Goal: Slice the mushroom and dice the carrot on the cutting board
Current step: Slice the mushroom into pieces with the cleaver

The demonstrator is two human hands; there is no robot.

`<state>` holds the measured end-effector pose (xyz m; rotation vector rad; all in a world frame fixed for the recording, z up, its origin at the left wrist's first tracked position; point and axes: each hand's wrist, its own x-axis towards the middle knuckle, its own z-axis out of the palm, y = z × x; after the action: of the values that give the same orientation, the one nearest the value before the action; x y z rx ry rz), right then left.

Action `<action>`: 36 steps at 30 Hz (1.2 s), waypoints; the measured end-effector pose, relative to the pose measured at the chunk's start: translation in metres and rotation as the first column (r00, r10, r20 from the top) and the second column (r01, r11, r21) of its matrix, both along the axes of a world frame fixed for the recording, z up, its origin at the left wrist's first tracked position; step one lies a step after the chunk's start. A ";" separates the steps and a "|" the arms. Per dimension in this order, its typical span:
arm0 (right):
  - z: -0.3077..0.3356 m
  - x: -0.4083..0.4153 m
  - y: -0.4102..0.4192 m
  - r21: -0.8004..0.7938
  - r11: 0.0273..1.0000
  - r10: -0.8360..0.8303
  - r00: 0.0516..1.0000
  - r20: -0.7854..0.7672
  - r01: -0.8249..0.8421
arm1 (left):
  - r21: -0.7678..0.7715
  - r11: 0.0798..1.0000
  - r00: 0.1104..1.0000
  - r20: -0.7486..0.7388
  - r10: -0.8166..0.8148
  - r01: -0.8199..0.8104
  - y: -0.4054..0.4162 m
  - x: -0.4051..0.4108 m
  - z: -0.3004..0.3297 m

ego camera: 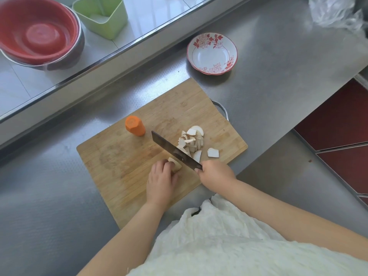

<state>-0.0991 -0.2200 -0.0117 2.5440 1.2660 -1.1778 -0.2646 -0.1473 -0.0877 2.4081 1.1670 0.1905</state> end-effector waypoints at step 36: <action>-0.009 -0.003 0.013 -0.085 0.992 -0.104 0.984 -0.147 0.092 | 0.025 0.999 0.996 0.081 -0.042 0.040 0.016 0.007 0.005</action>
<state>-0.1024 -0.2069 -0.0204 2.5290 1.1092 -1.4343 -0.2573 -0.1312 -0.0823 2.4182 1.0838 0.2880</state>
